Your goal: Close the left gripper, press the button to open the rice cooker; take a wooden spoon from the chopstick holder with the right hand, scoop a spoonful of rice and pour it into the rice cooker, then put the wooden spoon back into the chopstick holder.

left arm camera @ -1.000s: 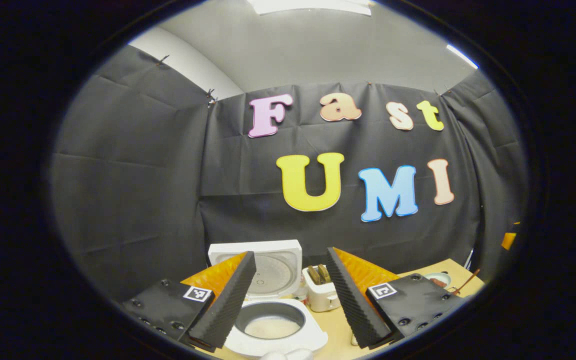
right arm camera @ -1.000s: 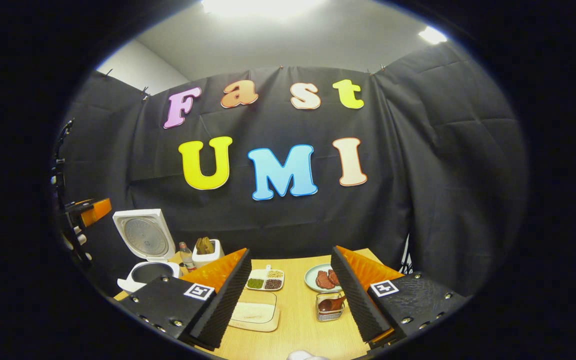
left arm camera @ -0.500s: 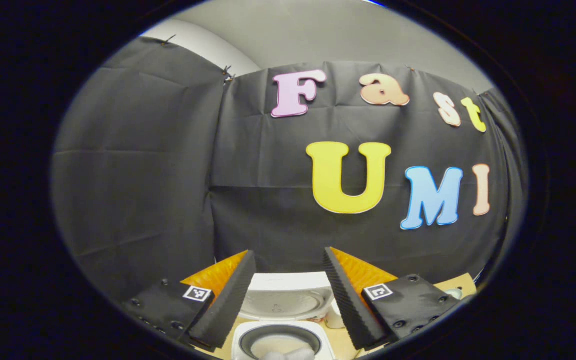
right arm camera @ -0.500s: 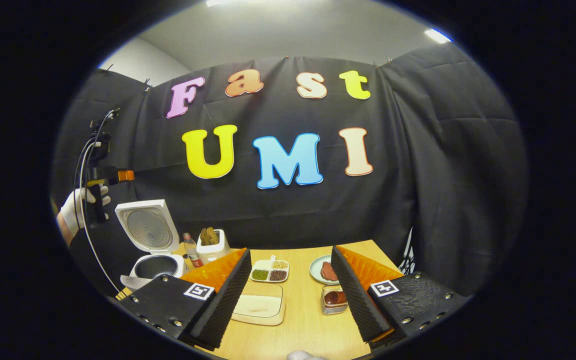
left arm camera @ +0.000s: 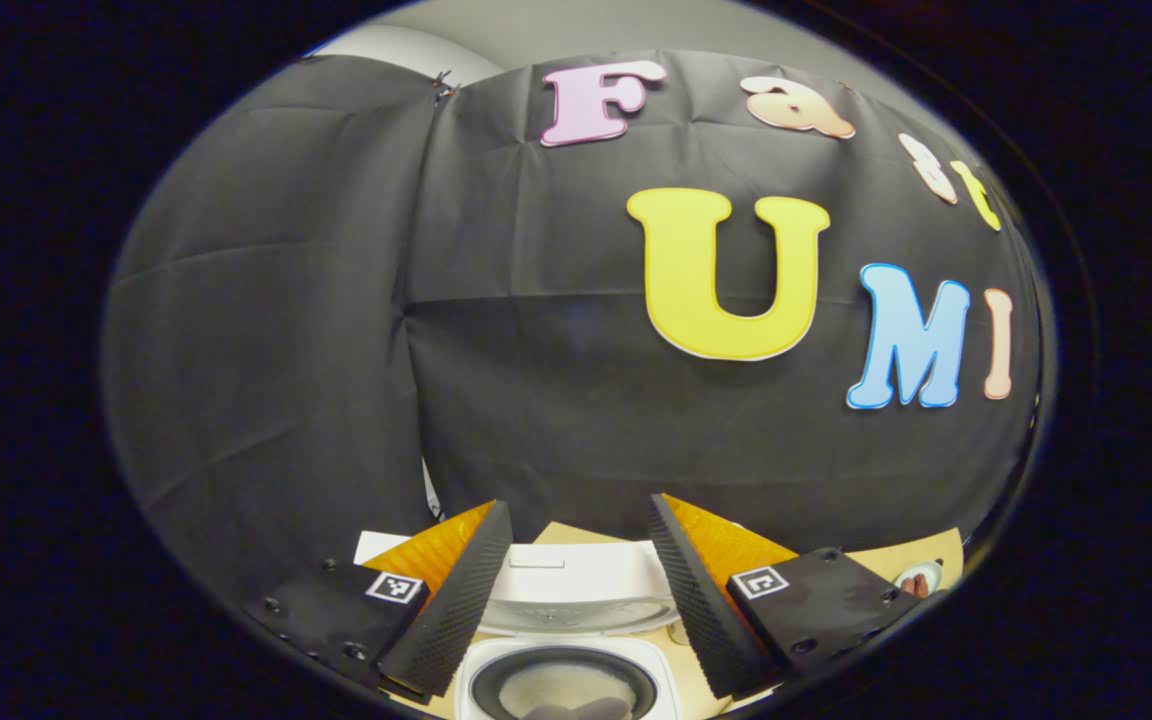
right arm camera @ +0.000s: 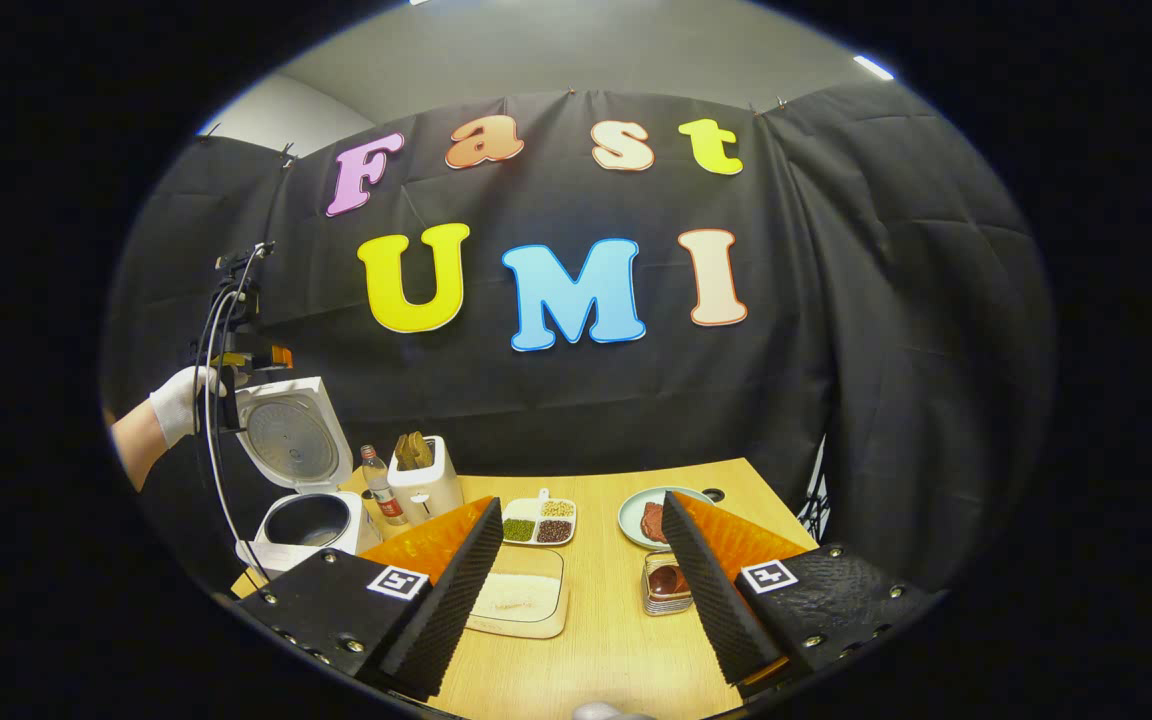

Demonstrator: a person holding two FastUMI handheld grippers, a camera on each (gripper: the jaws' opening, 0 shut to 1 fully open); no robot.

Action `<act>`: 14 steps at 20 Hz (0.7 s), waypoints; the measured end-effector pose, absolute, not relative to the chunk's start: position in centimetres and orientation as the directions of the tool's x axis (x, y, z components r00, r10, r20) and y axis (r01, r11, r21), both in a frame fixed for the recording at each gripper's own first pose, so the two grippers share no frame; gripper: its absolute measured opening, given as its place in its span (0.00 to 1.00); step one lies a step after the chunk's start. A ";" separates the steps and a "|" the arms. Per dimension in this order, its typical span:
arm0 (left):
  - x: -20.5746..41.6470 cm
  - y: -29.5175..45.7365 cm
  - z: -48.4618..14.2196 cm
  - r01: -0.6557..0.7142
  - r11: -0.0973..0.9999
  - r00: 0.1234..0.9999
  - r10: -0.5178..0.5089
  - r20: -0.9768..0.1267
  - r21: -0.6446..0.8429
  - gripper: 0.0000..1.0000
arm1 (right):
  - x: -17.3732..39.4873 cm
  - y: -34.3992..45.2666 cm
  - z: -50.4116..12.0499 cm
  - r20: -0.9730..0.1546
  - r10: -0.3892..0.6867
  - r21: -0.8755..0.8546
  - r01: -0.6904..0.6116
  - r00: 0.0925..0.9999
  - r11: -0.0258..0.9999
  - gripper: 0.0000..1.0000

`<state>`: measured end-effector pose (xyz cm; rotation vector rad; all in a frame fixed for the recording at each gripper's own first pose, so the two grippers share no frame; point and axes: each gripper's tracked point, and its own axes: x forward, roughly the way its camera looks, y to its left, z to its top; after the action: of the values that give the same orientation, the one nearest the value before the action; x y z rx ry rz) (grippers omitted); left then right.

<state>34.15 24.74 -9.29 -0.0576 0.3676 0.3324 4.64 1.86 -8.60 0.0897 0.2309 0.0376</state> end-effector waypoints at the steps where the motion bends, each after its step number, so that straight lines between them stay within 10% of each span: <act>1: 34.5 24.9 -9.9 -0.332 0.943 0.872 0.309 -0.380 0.006 0.96 | 4.6 1.8 -8.7 -0.230 0.052 0.099 -0.030 0.972 0.995 0.98; 14: 33.3 24.2 -11.2 -0.294 0.955 0.826 0.277 -0.491 0.044 0.96 | 3.6 1.4 -10.0 -0.259 0.092 0.185 -0.043 0.961 0.982 0.98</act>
<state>33.26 24.20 -11.20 -0.0341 0.5167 0.3033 3.57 1.38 -9.96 0.1793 0.2704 0.0688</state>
